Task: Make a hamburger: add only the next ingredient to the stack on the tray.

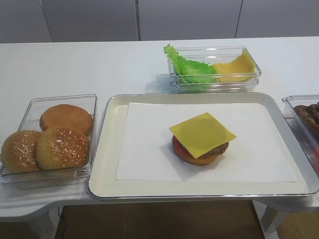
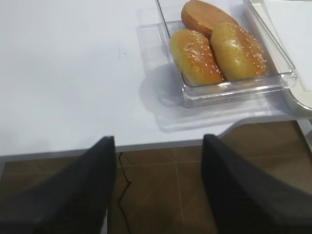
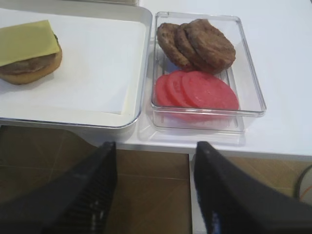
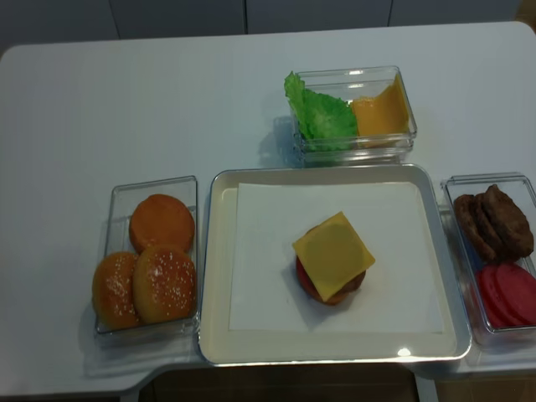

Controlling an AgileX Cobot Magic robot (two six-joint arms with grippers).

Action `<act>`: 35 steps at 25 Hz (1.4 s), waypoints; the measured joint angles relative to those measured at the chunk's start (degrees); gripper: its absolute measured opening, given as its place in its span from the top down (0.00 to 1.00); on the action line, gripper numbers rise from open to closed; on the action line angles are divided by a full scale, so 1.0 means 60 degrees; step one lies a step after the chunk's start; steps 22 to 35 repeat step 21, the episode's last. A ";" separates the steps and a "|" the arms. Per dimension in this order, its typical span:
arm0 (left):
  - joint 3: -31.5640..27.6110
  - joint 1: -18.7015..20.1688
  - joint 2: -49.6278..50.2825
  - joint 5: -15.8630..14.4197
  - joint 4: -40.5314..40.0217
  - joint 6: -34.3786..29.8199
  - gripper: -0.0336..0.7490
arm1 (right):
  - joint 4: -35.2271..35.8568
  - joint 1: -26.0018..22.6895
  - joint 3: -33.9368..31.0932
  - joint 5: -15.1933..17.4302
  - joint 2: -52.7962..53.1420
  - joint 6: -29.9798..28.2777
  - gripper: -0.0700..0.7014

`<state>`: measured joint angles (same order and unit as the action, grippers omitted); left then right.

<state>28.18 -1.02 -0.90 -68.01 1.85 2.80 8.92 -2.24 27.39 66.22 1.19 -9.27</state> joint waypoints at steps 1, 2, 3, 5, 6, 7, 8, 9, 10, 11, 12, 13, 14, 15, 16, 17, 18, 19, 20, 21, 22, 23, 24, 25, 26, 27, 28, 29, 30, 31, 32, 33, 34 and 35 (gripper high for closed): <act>0.0000 0.0000 0.0000 0.0000 0.0000 0.0000 0.42 | 0.0000 0.0000 -0.0016 -0.0019 0.0000 0.0000 0.41; 0.0000 0.0000 0.0000 0.0000 0.0000 0.0000 0.42 | 0.0000 0.0000 -0.0016 -0.0017 0.0000 0.0022 0.41; 0.0000 0.0000 0.0000 0.0000 0.0000 0.0000 0.42 | 0.0000 0.0000 -0.0016 -0.0017 0.0000 0.0022 0.41; 0.0000 0.0000 0.0000 0.0000 0.0000 0.0000 0.42 | 0.0000 0.0000 -0.0016 -0.0017 0.0000 0.0045 0.41; 0.0000 0.0000 0.0000 0.0000 0.0000 0.0000 0.42 | 0.0000 0.0000 -0.0016 -0.0017 0.0000 0.0045 0.41; 0.0000 0.0000 0.0000 0.0000 0.0000 0.0000 0.42 | 0.0000 0.0000 -0.0016 -0.0017 0.0000 0.0051 0.41; 0.0000 0.0000 0.0000 0.0000 0.0000 0.0000 0.42 | 0.0000 0.0000 -0.0016 -0.0017 0.0000 0.0067 0.41; 0.0000 0.0000 0.0000 0.0000 0.0000 0.0000 0.42 | 0.0017 0.0000 -0.0016 -0.0017 0.0000 0.0067 0.41; 0.0000 0.0000 0.0000 0.0000 0.0000 0.0000 0.42 | 0.0017 0.0000 -0.0016 -0.0017 0.0000 0.0067 0.41; 0.0000 0.0000 0.0000 0.0000 0.0000 0.0000 0.42 | 0.0017 0.0000 -0.0016 -0.0017 0.0000 0.0067 0.41; 0.0000 0.0000 0.0000 0.0000 0.0000 0.0000 0.42 | 0.0017 0.0000 -0.0016 -0.0017 0.0000 0.0067 0.41; 0.0000 0.0000 0.0000 0.0000 0.0000 0.0000 0.42 | 0.0017 0.0000 -0.0016 -0.0017 0.0000 0.0067 0.41; 0.0000 0.0000 0.0000 0.0000 0.0000 0.0000 0.42 | 0.0017 0.0000 -0.0016 -0.0017 0.0000 0.0067 0.41; 0.0000 0.0000 0.0000 0.0000 0.0000 0.0000 0.42 | 0.0017 0.0000 -0.0016 -0.0017 0.0000 0.0067 0.41; 0.0000 0.0000 0.0000 0.0000 0.0000 0.0000 0.42 | 0.0017 0.0000 -0.0016 -0.0017 0.0000 0.0047 0.41; 0.0000 0.0000 0.0000 0.0000 0.0000 0.0000 0.42 | 0.0017 0.0000 -0.0016 -0.0017 0.0000 0.0047 0.41; 0.0000 0.0000 0.0000 0.0000 0.0000 0.0000 0.42 | 0.0017 0.0000 -0.0016 -0.0017 0.0000 0.0047 0.41; 0.0000 0.0000 0.0000 0.0000 0.0000 0.0000 0.42 | 0.0017 0.0000 -0.0016 -0.0017 0.0000 0.0047 0.41; 0.0000 0.0000 0.0000 0.0000 0.0000 0.0000 0.42 | 0.0017 0.0000 -0.0016 -0.0017 0.0000 0.0047 0.41; 0.0000 0.0000 0.0000 0.0000 0.0000 0.0000 0.42 | 0.0017 0.0000 -0.0016 -0.0017 0.0000 0.0047 0.41; 0.0000 0.0000 0.0000 0.0000 0.0000 0.0000 0.42 | 0.0017 0.0000 -0.0016 -0.0017 0.0000 0.0047 0.41; 0.0000 0.0000 0.0000 0.0000 0.0000 0.0000 0.42 | 0.0017 0.0000 -0.0016 -0.0017 0.0000 0.0047 0.41; 0.0000 0.0000 0.0000 0.0000 0.0000 0.0000 0.42 | 0.0017 0.0000 -0.0016 -0.0017 0.0000 0.0047 0.41; 0.0000 0.0000 0.0000 0.0000 0.0000 0.0000 0.42 | 0.0017 0.0000 -0.0016 -0.0017 0.0000 0.0047 0.41; 0.0000 0.0000 0.0000 0.0000 0.0000 0.0000 0.42 | 0.0017 0.0000 -0.0016 -0.0017 0.0000 0.0047 0.41; 0.0000 0.0000 0.0000 0.0000 0.0000 0.0000 0.42 | 0.0017 0.0000 -0.0016 -0.0017 0.0000 0.0047 0.41; 0.0000 0.0000 0.0000 0.0000 0.0000 0.0000 0.42 | 0.0017 0.0000 -0.0016 -0.0017 0.0000 0.0047 0.41; 0.0000 0.0000 0.0000 0.0000 0.0000 0.0000 0.42 | 0.0017 0.0000 -0.0016 -0.0017 0.0000 0.0047 0.41; 0.0000 0.0000 0.0000 0.0000 0.0000 0.0000 0.42 | 0.0017 0.0000 -0.0016 -0.0017 0.0000 0.0047 0.41; 0.0000 0.0000 0.0000 0.0000 0.0000 0.0000 0.42 | 0.0017 0.0000 -0.0016 -0.0017 0.0000 0.0047 0.41; 0.0000 0.0000 0.0000 0.0000 0.0000 0.0000 0.42 | 0.0017 0.0000 -0.0016 -0.0017 0.0000 0.0047 0.41; 0.0000 0.0000 0.0000 0.0000 0.0000 0.0000 0.42 | 0.0017 0.0000 -0.0016 -0.0017 0.0000 0.0047 0.41; 0.0000 0.0000 0.0000 0.0000 0.0000 0.0000 0.42 | 0.0017 0.0000 -0.0016 -0.0017 0.0000 0.0047 0.41; 0.0000 0.0000 0.0000 0.0000 0.0000 0.0000 0.42 | 0.0017 0.0000 -0.0016 -0.0017 0.0000 0.0047 0.41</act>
